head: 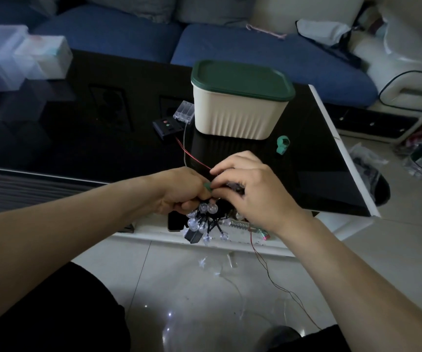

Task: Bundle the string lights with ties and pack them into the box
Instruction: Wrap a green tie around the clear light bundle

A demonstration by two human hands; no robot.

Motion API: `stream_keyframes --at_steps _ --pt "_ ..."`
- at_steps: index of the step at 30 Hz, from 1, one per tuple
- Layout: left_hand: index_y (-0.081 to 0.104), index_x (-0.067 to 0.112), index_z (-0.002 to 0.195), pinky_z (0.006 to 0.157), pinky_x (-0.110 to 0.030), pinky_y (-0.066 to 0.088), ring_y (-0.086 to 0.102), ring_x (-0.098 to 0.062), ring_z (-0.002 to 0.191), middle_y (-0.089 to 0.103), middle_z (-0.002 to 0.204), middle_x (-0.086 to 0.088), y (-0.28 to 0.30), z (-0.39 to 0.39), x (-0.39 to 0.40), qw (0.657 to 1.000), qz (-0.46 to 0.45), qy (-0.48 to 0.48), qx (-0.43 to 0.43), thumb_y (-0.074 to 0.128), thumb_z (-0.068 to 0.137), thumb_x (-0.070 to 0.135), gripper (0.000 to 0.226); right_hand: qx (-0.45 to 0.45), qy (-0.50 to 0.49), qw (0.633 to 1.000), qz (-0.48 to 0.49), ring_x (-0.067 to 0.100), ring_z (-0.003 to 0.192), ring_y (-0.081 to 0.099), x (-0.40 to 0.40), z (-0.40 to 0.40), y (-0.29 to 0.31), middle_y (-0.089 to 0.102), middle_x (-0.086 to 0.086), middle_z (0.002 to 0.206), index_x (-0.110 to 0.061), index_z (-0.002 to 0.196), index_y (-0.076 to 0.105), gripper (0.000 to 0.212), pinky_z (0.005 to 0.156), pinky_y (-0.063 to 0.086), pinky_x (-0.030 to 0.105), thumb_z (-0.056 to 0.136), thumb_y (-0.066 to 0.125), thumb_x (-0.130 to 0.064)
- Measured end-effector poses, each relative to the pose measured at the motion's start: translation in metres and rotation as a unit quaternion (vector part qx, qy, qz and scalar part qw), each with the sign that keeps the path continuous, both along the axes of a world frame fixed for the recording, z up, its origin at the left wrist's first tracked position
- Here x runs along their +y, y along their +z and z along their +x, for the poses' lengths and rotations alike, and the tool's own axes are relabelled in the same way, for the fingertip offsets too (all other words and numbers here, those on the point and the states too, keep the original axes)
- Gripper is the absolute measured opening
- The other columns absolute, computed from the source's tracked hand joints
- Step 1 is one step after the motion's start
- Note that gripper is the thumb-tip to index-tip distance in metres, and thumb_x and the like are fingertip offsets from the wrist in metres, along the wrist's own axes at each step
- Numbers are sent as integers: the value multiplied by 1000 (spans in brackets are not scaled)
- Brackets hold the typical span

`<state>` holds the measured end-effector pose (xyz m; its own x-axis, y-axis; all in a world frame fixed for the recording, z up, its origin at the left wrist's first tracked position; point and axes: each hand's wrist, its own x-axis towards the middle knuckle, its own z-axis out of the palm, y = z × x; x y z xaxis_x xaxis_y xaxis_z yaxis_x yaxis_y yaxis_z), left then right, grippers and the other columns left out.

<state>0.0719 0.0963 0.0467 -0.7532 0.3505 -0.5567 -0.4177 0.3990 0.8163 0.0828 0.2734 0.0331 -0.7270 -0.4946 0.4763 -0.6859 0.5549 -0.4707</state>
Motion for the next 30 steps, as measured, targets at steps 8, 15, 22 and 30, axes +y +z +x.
stream_keyframes --at_steps 8,15,22,30 --pt "58 1 78 34 -12 16 25 -5 26 41 36 1 1 3 6 1000 -13 -26 -7 38 94 -10 28 -144 -44 988 42 8 120 51 14 2 4 64 -8 125 -24 112 76 36 105 40 25 78 86 -27" --pt "57 1 78 35 -16 16 25 -4 26 40 33 3 1 6 10 997 -13 -66 -27 37 95 -8 28 -153 -19 988 18 5 110 58 16 4 5 71 -9 112 -18 88 79 19 100 44 23 73 89 -16" --pt "55 -1 74 38 -17 19 31 -3 26 45 34 0 6 4 7 997 26 -62 -34 34 97 -6 31 -196 -45 979 -29 24 74 70 14 6 -1 74 -5 82 -20 85 74 9 73 56 45 82 82 -17" --pt "60 0 85 54 -18 39 47 -4 42 58 48 5 1 1 -2 995 57 -82 -4 41 102 0 26 -195 -52 979 -20 0 75 65 8 2 6 69 -11 79 -15 84 70 8 68 48 11 86 78 -13"
